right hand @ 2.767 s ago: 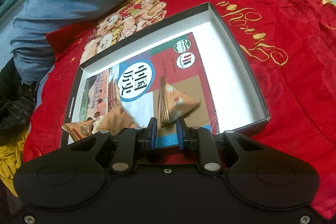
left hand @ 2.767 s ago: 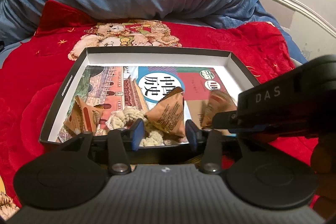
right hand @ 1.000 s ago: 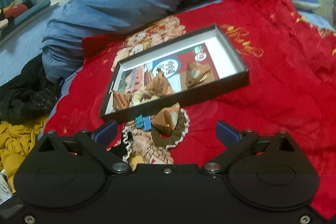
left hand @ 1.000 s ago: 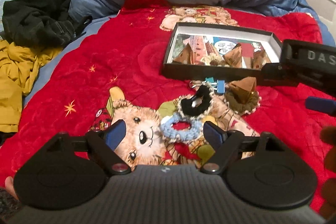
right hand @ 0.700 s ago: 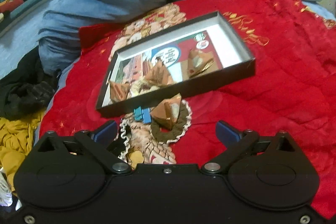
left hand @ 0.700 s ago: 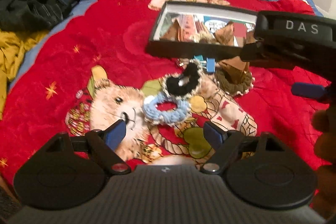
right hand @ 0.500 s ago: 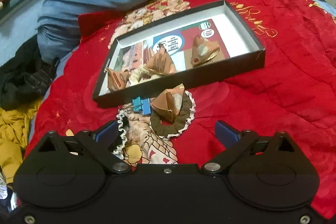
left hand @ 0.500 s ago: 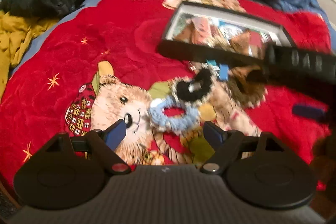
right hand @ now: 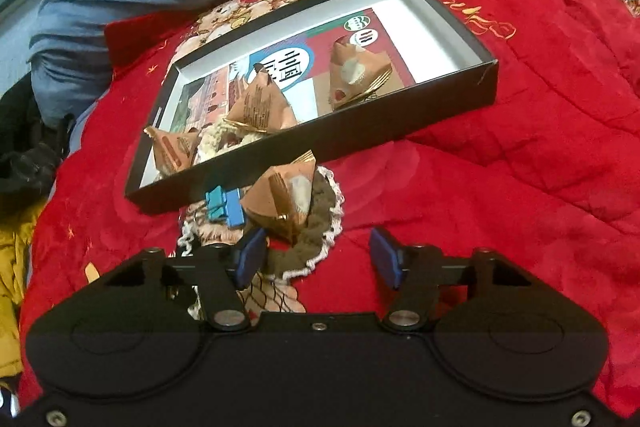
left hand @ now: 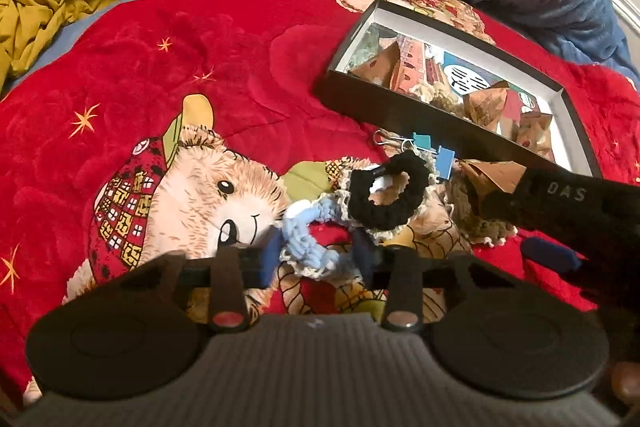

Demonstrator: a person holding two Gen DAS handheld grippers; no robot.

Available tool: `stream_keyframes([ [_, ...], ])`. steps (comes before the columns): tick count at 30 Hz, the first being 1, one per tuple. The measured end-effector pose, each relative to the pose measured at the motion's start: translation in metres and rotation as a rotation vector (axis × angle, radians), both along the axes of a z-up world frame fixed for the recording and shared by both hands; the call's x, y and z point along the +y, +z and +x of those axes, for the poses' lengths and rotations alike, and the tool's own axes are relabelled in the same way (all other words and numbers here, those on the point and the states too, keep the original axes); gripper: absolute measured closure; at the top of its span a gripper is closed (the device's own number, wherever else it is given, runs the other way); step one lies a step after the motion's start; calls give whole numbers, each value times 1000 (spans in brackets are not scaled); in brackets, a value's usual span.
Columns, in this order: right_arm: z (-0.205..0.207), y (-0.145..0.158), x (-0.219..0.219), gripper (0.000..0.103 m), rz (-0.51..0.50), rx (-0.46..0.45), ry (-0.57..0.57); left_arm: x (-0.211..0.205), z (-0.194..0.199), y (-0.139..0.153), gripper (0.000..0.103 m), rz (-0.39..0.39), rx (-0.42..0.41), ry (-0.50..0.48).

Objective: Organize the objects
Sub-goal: 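Close the left tool on the light-blue scrunchie while the right tool grasps the brown scrunchie, then lift both scrunchies up from the pile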

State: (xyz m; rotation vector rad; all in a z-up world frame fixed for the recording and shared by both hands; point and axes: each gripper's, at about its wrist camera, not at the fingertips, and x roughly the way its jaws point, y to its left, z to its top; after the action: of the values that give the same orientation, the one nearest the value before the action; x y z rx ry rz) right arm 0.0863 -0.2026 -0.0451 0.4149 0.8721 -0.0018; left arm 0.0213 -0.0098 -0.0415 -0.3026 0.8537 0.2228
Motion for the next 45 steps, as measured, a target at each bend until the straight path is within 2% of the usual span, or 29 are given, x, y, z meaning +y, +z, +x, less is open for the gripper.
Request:
stream_keyframes([
  [2, 3, -3, 1, 50, 2, -7, -4, 0, 0, 0, 80, -1, 3, -6],
  [5, 6, -4, 5, 50, 1, -14, -8, 5, -2, 1, 83, -35, 4, -3],
  [13, 14, -7, 16, 81, 10, -12, 26, 5, -2, 3, 86, -39, 14, -15],
  [19, 7, -3, 18, 87, 7, -16, 28, 6, -4, 5, 86, -62, 18, -37],
  [25, -6, 11, 22, 89, -20, -69, 37, -3, -12, 13, 89, -33, -34, -74],
  [33, -31, 35, 15, 91, 17, -153, 42, -2, -23, 20, 89, 4, -77, -71],
  [40, -42, 49, 2, 91, 85, -202, 28, -20, -39, 37, 89, 91, -219, -121],
  [45, -46, 56, -5, 91, 79, -205, 20, -33, -43, 37, 89, 119, -242, -179],
])
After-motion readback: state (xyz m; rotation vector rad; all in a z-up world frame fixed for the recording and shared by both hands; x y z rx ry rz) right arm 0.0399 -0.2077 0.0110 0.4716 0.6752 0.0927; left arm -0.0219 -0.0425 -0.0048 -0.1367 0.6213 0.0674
